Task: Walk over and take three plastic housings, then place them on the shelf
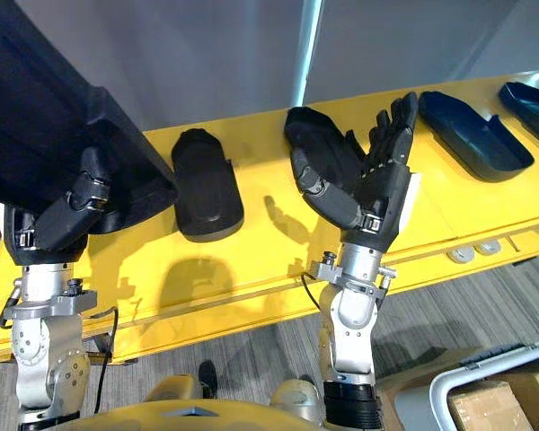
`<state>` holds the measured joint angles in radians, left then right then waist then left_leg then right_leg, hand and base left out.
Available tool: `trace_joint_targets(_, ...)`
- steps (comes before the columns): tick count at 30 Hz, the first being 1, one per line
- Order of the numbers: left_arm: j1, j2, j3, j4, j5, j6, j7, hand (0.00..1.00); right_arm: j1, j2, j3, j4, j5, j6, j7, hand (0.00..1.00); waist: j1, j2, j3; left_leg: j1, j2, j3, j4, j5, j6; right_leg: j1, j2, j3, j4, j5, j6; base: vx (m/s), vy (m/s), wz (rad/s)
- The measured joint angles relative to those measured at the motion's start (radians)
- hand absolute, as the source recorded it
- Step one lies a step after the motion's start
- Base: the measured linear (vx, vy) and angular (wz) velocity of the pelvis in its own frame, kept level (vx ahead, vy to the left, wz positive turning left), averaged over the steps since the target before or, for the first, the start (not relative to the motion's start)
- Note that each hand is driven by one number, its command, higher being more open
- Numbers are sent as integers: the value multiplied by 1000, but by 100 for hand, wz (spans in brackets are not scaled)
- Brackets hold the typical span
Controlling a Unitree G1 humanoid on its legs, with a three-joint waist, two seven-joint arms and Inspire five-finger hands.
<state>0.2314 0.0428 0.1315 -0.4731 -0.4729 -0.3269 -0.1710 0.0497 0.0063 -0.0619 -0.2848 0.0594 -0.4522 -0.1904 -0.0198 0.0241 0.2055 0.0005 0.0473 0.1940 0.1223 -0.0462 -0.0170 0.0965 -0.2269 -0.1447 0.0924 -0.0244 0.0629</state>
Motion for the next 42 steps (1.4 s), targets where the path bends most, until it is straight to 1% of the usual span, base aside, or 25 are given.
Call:
trace_joint_targets(1,8,-7,-17,0,-7,0,-1,0,5,-1,-12,-10,6,-1,3,100,0,-1,0,7,0,1,-25,15,-10,3,6,-8,-13,-3,5,-61,-109,-5)
trace_joint_targets(3,16,-8,-41,0,-19,0,-3,0,18,-1,-28,-20,18,-1,15,100,-1,-8,-3,16,2,5,-64,40,-23,3,10,-18,-25,-19,29,-66,-110,-5)
trace_joint_targets(4,18,-11,-57,0,-30,0,1,0,21,-2,-34,-24,40,-1,18,100,-5,-10,-2,28,7,8,-93,56,-35,3,15,-20,-28,-31,48,-75,-129,-4)
trace_joint_targets(7,43,-25,-68,0,-25,0,9,0,48,-3,-42,-24,125,-2,55,100,-10,-7,-4,42,36,-3,-97,69,-51,15,44,-26,-27,-33,45,-44,-96,-3)
trace_joint_targets(9,58,-38,-66,0,-23,0,16,0,57,-4,-48,-24,137,-3,64,100,-10,-6,-4,37,49,-9,-79,66,-55,20,52,-33,-23,-36,42,-35,-86,9)
trace_joint_targets(11,75,-47,-54,0,-23,0,22,0,56,-5,-46,-24,142,-15,78,100,-9,-7,-4,19,69,-16,-47,65,-53,29,54,-52,-18,-39,37,-50,-44,21)
trace_joint_targets(13,83,-47,-53,2,4,0,31,0,50,-6,-46,-24,143,-19,83,100,-8,-6,-4,6,68,-34,-18,61,-44,29,51,-61,3,-54,36,-68,-29,24)
trace_joint_targets(15,84,-46,-26,6,56,0,39,0,38,-16,-46,-24,144,-23,89,100,-10,-5,-5,9,48,-61,-4,56,-35,14,30,-69,60,-98,39,-130,4,24)
trace_joint_targets(17,84,-45,-4,6,64,-6,41,0,12,-28,-44,-24,145,-38,89,100,-9,6,-13,13,28,-49,-23,50,-26,-5,3,-69,94,-114,52,-92,75,6)
trace_joint_targets(19,83,-44,23,5,93,-24,51,0,-10,-41,-45,-24,144,-52,75,100,-9,19,-21,25,-1,-29,-52,63,-19,-8,-26,-66,98,-105,64,-22,122,-1)
trace_joint_targets(21,73,-31,61,2,125,-39,56,0,-11,-26,-43,-24,144,-57,53,100,-10,22,-23,26,-38,-24,-57,72,-9,0,-56,-63,91,-76,105,25,129,4)
trace_joint_targets(23,52,-19,81,2,157,-39,55,0,-10,2,-43,-24,144,-57,38,100,-9,20,-22,26,-57,-28,-75,81,5,13,-69,-69,61,-50,111,-2,128,14)
trace_joint_targets(24,41,-8,85,1,168,-39,47,0,-9,15,-35,-24,142,-57,28,100,-6,21,-22,34,-63,-31,-114,90,5,13,-69,-68,53,-30,102,-26,113,14)
trace_joint_targets(25,38,1,85,1,167,-39,39,0,-7,20,-29,-24,141,-57,26,100,-5,21,-22,46,-64,-34,-143,99,13,12,-67,-66,52,-24,96,-39,84,15)
trace_joint_targets(26,34,21,83,0,167,-39,21,0,-2,32,-15,-24,121,-57,19,100,-9,18,-23,65,-62,-35,-198,119,14,10,-56,-47,52,-19,80,-29,52,15)
trace_joint_targets(27,33,29,81,0,167,-39,13,0,1,35,-5,-24,105,-57,12,100,-11,17,-24,72,-59,-37,-212,125,15,9,-46,-25,50,-26,63,-15,38,30)
trace_joint_targets(28,30,48,77,-1,165,-37,-5,0,12,37,19,-25,76,-56,-1,100,-12,2,-33,58,-51,-41,-212,127,14,9,-18,16,38,-52,24,9,-1,22)
trace_joint_targets(29,30,54,77,-2,165,-37,-10,0,13,36,31,-25,64,-55,-4,100,-8,-8,-38,51,-51,-40,-212,128,13,10,-16,7,25,-61,11,18,-25,15)
trace_joint_targets(30,30,56,78,-3,164,-36,-11,0,12,37,47,-26,61,-54,-4,100,-3,-19,-45,42,-50,-33,-212,137,5,9,-16,3,3,-67,21,15,-70,-6)
trace_joint_targets(31,30,48,77,-3,159,-16,-7,0,15,37,62,-26,38,-52,-2,100,-1,-23,-47,39,-40,-20,-212,147,0,9,-10,0,-10,-49,55,3,-67,-12)
trace_joint_targets(32,33,43,77,-3,156,-7,-6,0,16,37,64,-26,30,-49,-2,100,0,-23,-47,41,-36,-12,-212,150,-3,9,-8,1,-12,-43,64,3,-67,-18)
trace_joint_targets(34,45,3,66,-3,112,27,0,0,19,38,59,-26,24,-34,2,100,-2,-26,-49,43,-16,10,-212,157,-12,9,8,9,-32,-25,86,11,-53,-27)
trace_joint_targets(36,59,-34,56,-3,85,43,7,0,30,38,55,-26,26,-31,10,100,-4,-28,-51,45,-1,28,-212,150,-24,8,22,11,-47,-11,81,4,-46,-28)
trace_joint_targets(39,95,-74,7,1,8,48,25,0,80,41,32,-43,30,-12,37,100,-9,-46,-62,56,33,75,-212,136,-37,6,41,13,-64,2,69,2,-38,-33)
trace_joint_targets(42,94,-83,-23,5,8,48,27,0,104,41,9,-46,93,-8,86,100,-15,-57,-69,71,52,97,-212,132,-44,10,57,9,-64,5,65,-11,-31,-22)
